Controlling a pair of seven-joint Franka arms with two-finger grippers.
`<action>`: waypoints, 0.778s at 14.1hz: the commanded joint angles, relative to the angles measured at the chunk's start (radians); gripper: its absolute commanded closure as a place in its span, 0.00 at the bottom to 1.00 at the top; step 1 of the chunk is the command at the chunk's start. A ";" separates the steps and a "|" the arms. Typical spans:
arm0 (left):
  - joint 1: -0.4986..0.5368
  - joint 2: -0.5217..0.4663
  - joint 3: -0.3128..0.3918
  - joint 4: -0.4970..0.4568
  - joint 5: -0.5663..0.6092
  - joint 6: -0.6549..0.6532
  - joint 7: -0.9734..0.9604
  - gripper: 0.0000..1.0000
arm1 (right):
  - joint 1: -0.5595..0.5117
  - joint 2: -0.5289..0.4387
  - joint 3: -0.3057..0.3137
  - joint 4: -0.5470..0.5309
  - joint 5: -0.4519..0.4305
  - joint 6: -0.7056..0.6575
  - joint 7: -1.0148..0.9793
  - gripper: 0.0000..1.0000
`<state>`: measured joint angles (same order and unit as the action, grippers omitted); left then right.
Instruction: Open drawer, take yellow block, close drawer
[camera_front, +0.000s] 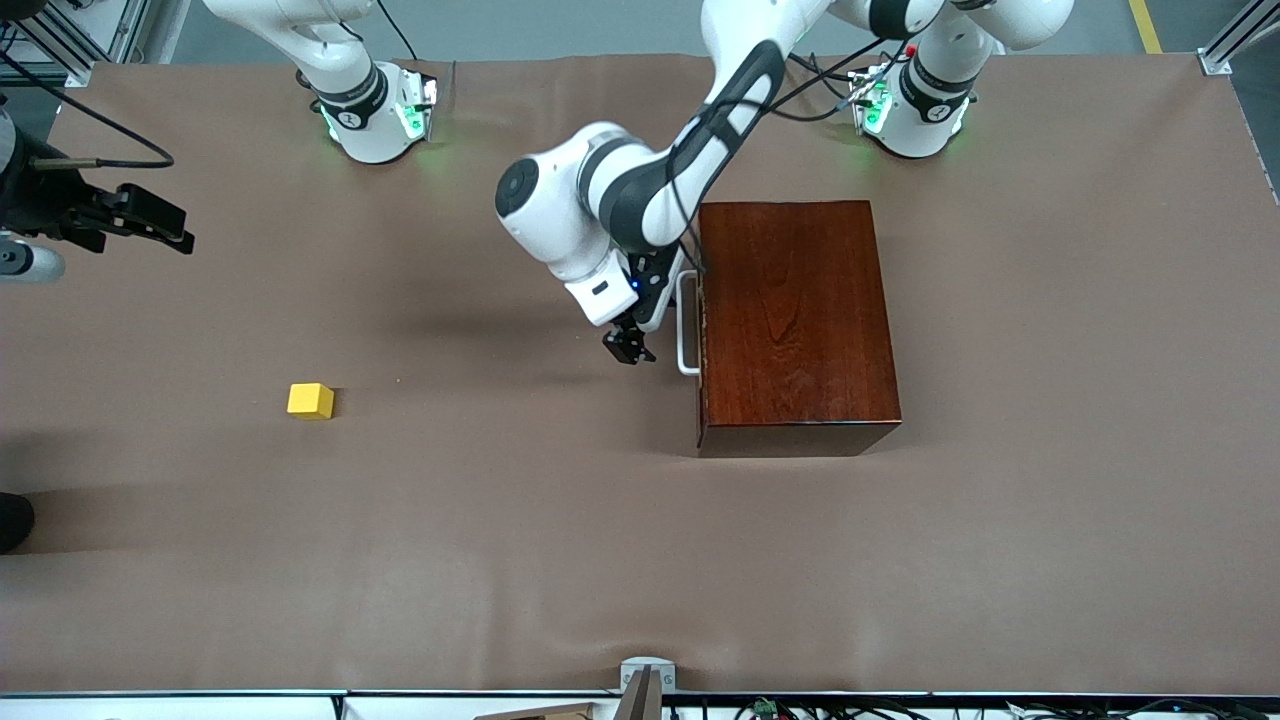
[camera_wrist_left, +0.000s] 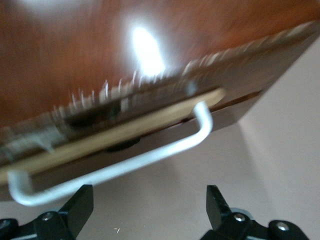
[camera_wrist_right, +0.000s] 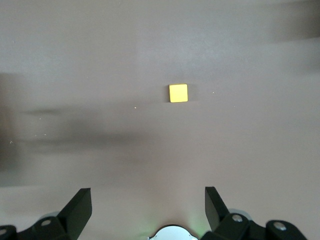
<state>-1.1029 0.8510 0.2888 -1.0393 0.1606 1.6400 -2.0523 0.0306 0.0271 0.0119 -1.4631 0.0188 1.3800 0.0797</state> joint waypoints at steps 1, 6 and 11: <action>0.061 -0.231 -0.002 -0.033 -0.067 -0.048 0.249 0.00 | 0.011 -0.035 -0.023 -0.045 0.009 0.005 0.017 0.00; 0.266 -0.478 -0.005 -0.038 -0.157 -0.156 0.712 0.00 | 0.009 -0.061 -0.020 -0.085 0.009 0.037 0.002 0.00; 0.483 -0.598 -0.002 -0.038 -0.197 -0.282 1.146 0.00 | 0.014 -0.092 -0.018 -0.129 0.009 0.076 0.002 0.00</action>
<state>-0.6734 0.2987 0.2989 -1.0410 -0.0178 1.3969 -1.0454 0.0339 -0.0220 0.0017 -1.5431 0.0189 1.4337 0.0812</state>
